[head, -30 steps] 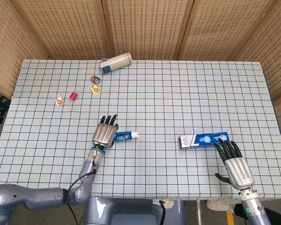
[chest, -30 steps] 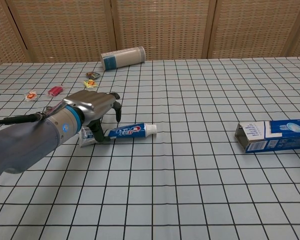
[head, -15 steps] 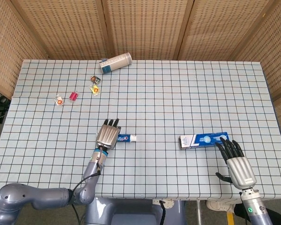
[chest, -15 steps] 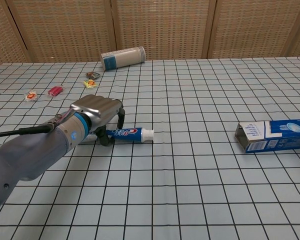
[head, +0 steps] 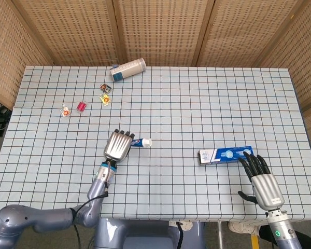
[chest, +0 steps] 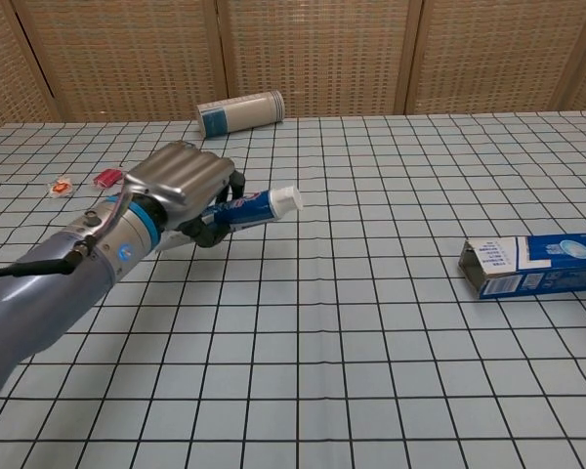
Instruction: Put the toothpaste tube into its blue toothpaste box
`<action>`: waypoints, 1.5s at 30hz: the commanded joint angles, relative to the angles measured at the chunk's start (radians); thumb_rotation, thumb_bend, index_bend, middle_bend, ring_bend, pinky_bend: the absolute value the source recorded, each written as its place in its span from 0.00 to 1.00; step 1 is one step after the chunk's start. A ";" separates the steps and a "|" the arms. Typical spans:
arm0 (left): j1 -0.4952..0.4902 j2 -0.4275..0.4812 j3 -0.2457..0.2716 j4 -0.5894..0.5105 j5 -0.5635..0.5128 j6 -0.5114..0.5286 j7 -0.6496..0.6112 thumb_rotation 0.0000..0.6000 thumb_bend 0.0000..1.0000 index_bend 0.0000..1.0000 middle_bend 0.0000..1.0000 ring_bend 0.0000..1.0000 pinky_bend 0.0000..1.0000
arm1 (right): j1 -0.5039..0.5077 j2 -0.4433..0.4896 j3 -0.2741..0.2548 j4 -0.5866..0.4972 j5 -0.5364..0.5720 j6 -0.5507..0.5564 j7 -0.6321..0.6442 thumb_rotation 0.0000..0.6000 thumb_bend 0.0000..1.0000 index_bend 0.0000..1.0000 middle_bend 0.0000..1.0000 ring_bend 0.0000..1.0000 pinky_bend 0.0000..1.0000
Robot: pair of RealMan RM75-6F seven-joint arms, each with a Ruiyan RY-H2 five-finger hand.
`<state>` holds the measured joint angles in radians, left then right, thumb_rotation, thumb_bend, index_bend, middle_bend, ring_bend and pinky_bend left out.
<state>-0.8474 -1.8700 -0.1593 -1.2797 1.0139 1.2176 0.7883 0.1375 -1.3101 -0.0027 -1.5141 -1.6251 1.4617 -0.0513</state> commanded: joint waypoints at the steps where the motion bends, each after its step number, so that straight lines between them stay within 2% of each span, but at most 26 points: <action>1: 0.032 0.109 0.032 -0.062 0.072 0.020 -0.050 1.00 0.58 0.83 0.51 0.48 0.45 | 0.005 0.002 0.003 -0.010 0.004 -0.009 -0.009 1.00 0.16 0.13 0.00 0.00 0.00; 3: 0.040 0.157 0.036 -0.093 0.090 0.022 -0.050 1.00 0.58 0.83 0.51 0.48 0.45 | 0.013 0.001 0.008 -0.020 0.008 -0.022 -0.020 1.00 0.16 0.13 0.00 0.00 0.00; 6: 0.054 0.277 0.043 -0.180 0.110 0.011 -0.045 1.00 0.58 0.83 0.51 0.48 0.45 | 0.049 0.005 0.032 -0.060 0.028 -0.070 -0.074 1.00 0.16 0.13 0.00 0.00 0.00; 10: 0.069 0.401 0.041 -0.279 0.126 0.007 -0.034 1.00 0.58 0.83 0.51 0.48 0.45 | 0.099 0.004 0.078 -0.117 0.081 -0.139 -0.165 1.00 0.16 0.16 0.00 0.00 0.02; 15: 0.086 0.495 0.030 -0.363 0.124 0.000 -0.051 1.00 0.58 0.83 0.51 0.48 0.45 | 0.155 -0.015 0.128 -0.138 0.171 -0.219 -0.241 1.00 0.16 0.21 0.00 0.00 0.05; 19: 0.099 0.549 0.030 -0.393 0.143 0.005 -0.061 1.00 0.58 0.83 0.51 0.48 0.45 | 0.208 -0.035 0.167 -0.103 0.275 -0.303 -0.299 1.00 0.17 0.27 0.03 0.00 0.07; 23: 0.110 0.572 0.030 -0.400 0.151 0.003 -0.077 1.00 0.58 0.83 0.51 0.48 0.45 | 0.248 -0.047 0.189 -0.041 0.362 -0.370 -0.338 1.00 0.17 0.30 0.06 0.00 0.08; 31: 0.122 0.578 0.029 -0.382 0.159 -0.004 -0.090 1.00 0.58 0.83 0.51 0.48 0.45 | 0.301 -0.064 0.212 0.075 0.492 -0.455 -0.352 1.00 0.17 0.30 0.07 0.00 0.09; 45: 0.126 0.560 0.024 -0.369 0.174 -0.005 -0.071 1.00 0.58 0.83 0.51 0.48 0.45 | 0.327 -0.125 0.173 0.231 0.540 -0.527 -0.293 1.00 0.18 0.31 0.07 0.00 0.10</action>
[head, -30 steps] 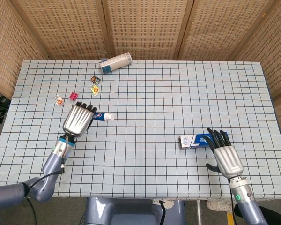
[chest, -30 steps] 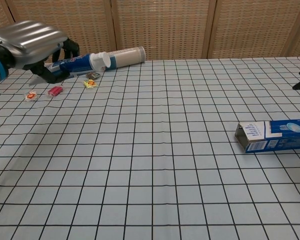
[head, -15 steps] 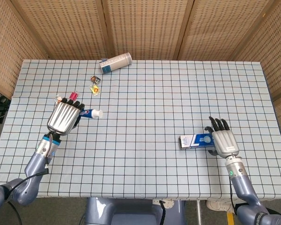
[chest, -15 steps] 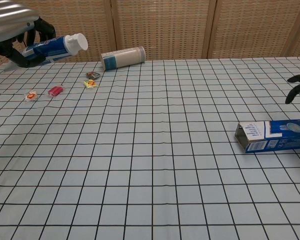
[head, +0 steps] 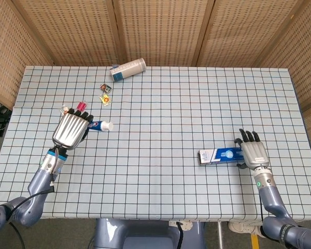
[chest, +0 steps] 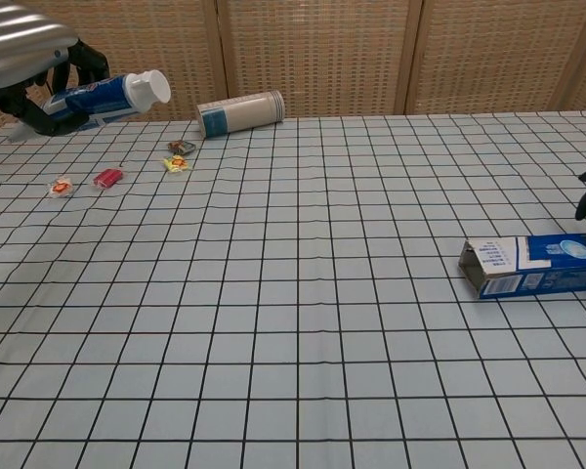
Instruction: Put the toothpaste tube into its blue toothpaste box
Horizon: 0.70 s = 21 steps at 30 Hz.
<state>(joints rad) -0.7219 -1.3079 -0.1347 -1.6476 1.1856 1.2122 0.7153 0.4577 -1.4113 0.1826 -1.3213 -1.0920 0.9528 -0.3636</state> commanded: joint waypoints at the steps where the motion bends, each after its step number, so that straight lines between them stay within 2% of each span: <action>1: 0.002 -0.003 -0.001 -0.002 0.004 0.001 0.003 1.00 0.58 0.83 0.51 0.48 0.45 | 0.009 -0.030 -0.014 0.050 0.007 -0.022 0.026 1.00 0.18 0.31 0.07 0.00 0.10; 4: 0.003 -0.004 -0.002 -0.003 0.006 0.001 0.006 1.00 0.58 0.83 0.51 0.48 0.45 | 0.015 -0.045 -0.018 0.074 0.004 -0.029 0.040 1.00 0.18 0.32 0.08 0.00 0.11; 7: 0.005 -0.005 -0.004 -0.004 0.006 0.001 0.005 1.00 0.58 0.83 0.51 0.48 0.45 | 0.020 -0.059 -0.023 0.091 -0.006 -0.026 0.050 1.00 0.18 0.36 0.13 0.04 0.15; 9: 0.007 -0.004 -0.006 -0.004 0.007 0.002 0.003 1.00 0.58 0.83 0.51 0.48 0.45 | 0.020 -0.071 -0.027 0.104 -0.020 -0.015 0.055 1.00 0.19 0.42 0.19 0.12 0.21; 12: 0.010 -0.002 -0.009 -0.003 0.008 0.002 -0.003 1.00 0.58 0.83 0.51 0.48 0.45 | 0.018 -0.087 -0.032 0.122 -0.043 0.007 0.075 1.00 0.21 0.57 0.36 0.31 0.35; 14: 0.011 0.001 -0.010 -0.001 0.010 0.001 -0.007 1.00 0.58 0.83 0.51 0.48 0.45 | 0.015 -0.094 -0.032 0.117 -0.065 0.024 0.106 1.00 0.22 0.68 0.47 0.47 0.49; 17: 0.014 0.005 -0.011 -0.002 0.016 0.001 -0.012 1.00 0.58 0.83 0.51 0.48 0.45 | 0.012 -0.085 -0.026 0.078 -0.095 0.043 0.164 1.00 0.23 0.76 0.55 0.56 0.61; 21: 0.014 0.011 -0.015 -0.009 0.020 0.002 -0.014 1.00 0.58 0.83 0.51 0.48 0.45 | 0.016 -0.053 0.000 -0.014 -0.083 0.036 0.216 1.00 0.23 0.78 0.57 0.57 0.63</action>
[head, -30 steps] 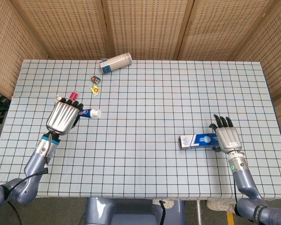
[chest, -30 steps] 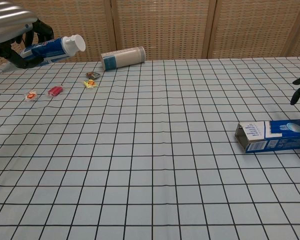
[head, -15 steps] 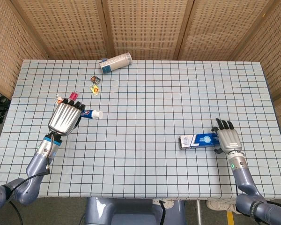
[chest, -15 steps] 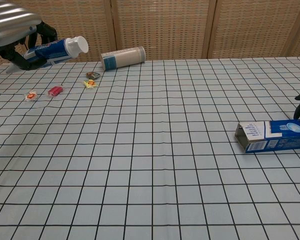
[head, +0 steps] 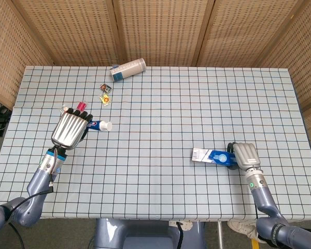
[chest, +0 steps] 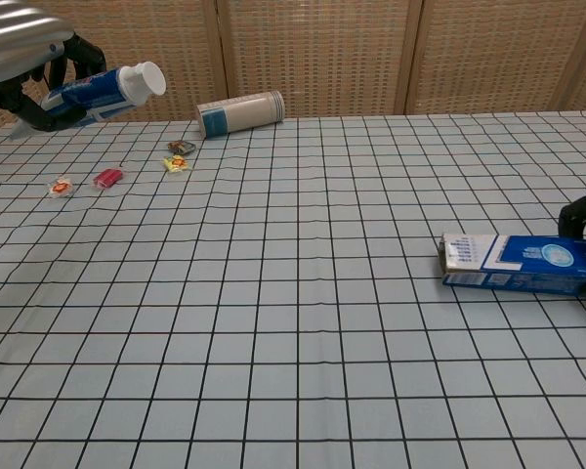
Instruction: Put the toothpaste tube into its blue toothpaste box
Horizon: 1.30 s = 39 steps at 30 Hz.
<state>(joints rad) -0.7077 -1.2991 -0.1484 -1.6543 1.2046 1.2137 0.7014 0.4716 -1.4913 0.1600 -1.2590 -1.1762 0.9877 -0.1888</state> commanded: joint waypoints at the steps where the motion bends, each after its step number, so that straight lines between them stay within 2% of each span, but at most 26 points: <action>1: 0.000 0.004 -0.002 -0.005 0.002 0.000 0.000 1.00 0.58 0.83 0.51 0.48 0.45 | 0.003 0.035 0.028 -0.095 0.006 -0.001 0.047 1.00 0.23 0.78 0.57 0.57 0.63; 7: -0.002 0.021 -0.010 -0.027 0.008 -0.003 0.002 1.00 0.58 0.83 0.51 0.48 0.45 | 0.022 0.085 0.069 -0.246 0.061 -0.019 0.047 1.00 0.23 0.78 0.57 0.58 0.63; 11: -0.017 0.065 -0.025 -0.073 0.002 -0.026 0.019 1.00 0.58 0.83 0.51 0.48 0.45 | 0.052 0.108 0.108 -0.355 0.110 -0.023 0.025 1.00 0.23 0.78 0.57 0.58 0.63; 17: -0.057 0.153 -0.060 -0.144 -0.040 -0.088 0.053 1.00 0.58 0.83 0.51 0.48 0.45 | 0.105 0.115 0.160 -0.431 0.216 -0.028 -0.020 1.00 0.23 0.77 0.57 0.58 0.63; 23: -0.129 0.264 -0.104 -0.201 -0.108 -0.172 0.128 1.00 0.58 0.83 0.51 0.48 0.45 | 0.174 0.104 0.205 -0.454 0.301 -0.023 -0.067 1.00 0.23 0.77 0.57 0.58 0.63; 28: -0.207 0.339 -0.116 -0.211 -0.149 -0.234 0.244 1.00 0.58 0.83 0.51 0.48 0.45 | 0.214 0.103 0.225 -0.444 0.360 -0.030 -0.071 1.00 0.23 0.77 0.57 0.58 0.63; 35: -0.277 0.353 -0.115 -0.204 -0.194 -0.260 0.340 1.00 0.58 0.83 0.51 0.48 0.45 | 0.237 0.112 0.227 -0.426 0.392 -0.045 -0.056 1.00 0.23 0.77 0.57 0.58 0.63; 39: -0.334 0.344 -0.083 -0.190 -0.167 -0.265 0.479 1.00 0.58 0.83 0.51 0.48 0.45 | 0.248 0.119 0.222 -0.415 0.398 -0.051 -0.046 1.00 0.23 0.77 0.57 0.58 0.63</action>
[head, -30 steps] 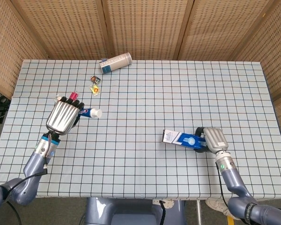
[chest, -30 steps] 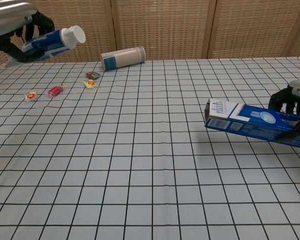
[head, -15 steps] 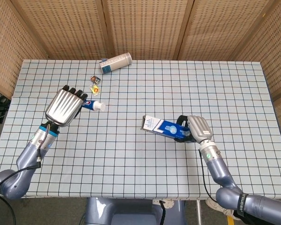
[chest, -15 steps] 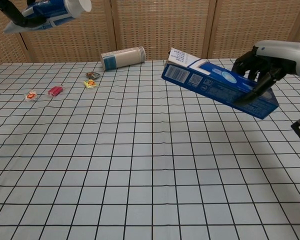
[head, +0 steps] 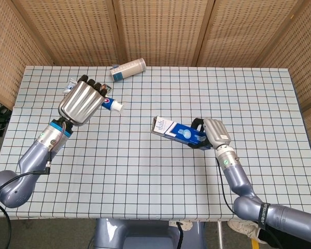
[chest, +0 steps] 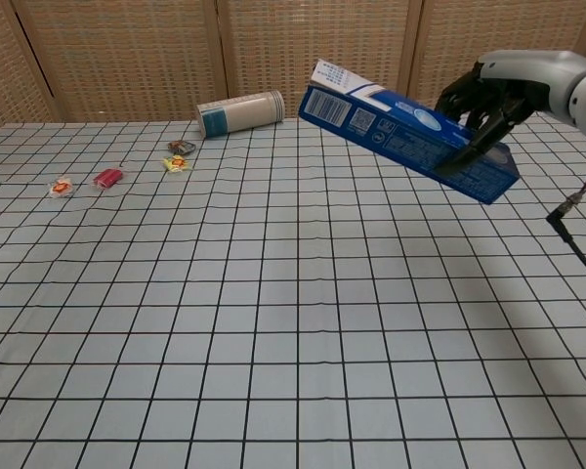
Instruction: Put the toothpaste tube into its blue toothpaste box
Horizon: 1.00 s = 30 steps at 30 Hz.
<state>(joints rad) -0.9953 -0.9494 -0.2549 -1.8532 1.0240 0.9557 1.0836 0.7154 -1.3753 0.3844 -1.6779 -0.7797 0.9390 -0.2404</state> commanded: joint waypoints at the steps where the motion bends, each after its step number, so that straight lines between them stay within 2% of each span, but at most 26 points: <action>1: -0.056 -0.013 0.029 0.006 0.007 -0.007 0.116 1.00 0.58 0.83 0.51 0.48 0.45 | 0.005 0.006 -0.004 0.004 0.003 -0.003 0.011 1.00 0.23 0.77 0.57 0.58 0.63; 9: -0.113 -0.076 0.086 0.030 -0.010 -0.004 0.233 1.00 0.58 0.84 0.51 0.48 0.45 | 0.010 0.022 -0.021 0.009 0.000 -0.008 0.039 1.00 0.23 0.77 0.57 0.58 0.63; 30: -0.219 -0.179 0.120 0.109 -0.065 0.000 0.295 1.00 0.58 0.84 0.51 0.48 0.45 | 0.070 0.007 -0.030 0.034 0.037 -0.015 0.044 1.00 0.23 0.78 0.57 0.58 0.63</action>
<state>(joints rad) -1.2051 -1.1220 -0.1408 -1.7490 0.9616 0.9610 1.3684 0.7846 -1.3680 0.3539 -1.6450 -0.7437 0.9239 -0.1973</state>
